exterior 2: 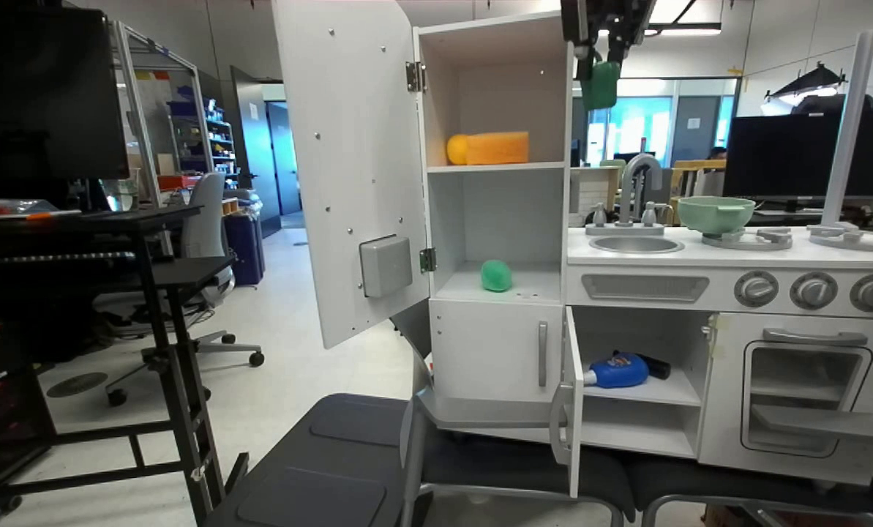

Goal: Pick up the green objects and put them in the cupboard.

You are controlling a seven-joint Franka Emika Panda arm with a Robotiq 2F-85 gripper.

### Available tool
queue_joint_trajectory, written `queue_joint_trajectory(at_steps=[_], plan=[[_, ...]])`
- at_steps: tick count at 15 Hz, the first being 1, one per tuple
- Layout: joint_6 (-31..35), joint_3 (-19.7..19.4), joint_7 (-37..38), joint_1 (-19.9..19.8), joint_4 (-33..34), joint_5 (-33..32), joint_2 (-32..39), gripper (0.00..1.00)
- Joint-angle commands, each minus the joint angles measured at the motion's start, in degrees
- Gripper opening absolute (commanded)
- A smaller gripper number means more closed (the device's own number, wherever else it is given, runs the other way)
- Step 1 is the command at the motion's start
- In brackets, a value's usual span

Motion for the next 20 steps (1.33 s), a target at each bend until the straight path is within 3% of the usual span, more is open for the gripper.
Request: queue_joint_trajectory(at_steps=[1, 5, 7, 9, 10, 11, 13, 18, 20], plan=[[-3.84, 2.45, -8.61, 0.63, -8.03, 4.28, -8.31, 0.25], [-8.07, 4.29, -17.11, 2.33, -14.87, 5.24, -13.61, 0.25], [-9.23, 6.01, -16.36, 4.81, -15.36, 3.12, -13.30, 0.25], [-6.37, 6.88, -16.36, 6.20, -20.52, 1.98, -14.74, 0.25], [-7.32, 7.83, -15.26, 7.41, -19.23, 1.04, -13.31, 0.25], [-4.95, 8.07, -15.32, 7.82, -22.89, 0.22, -14.23, 0.25], [-4.43, 9.15, -13.68, 9.34, -22.76, -2.67, -12.50, 0.25], [6.54, 9.59, -7.47, 10.55, -31.93, -13.30, -10.84, 0.25], [12.70, 10.50, 1.26, 12.65, -30.73, -20.71, -3.20, 0.25]])
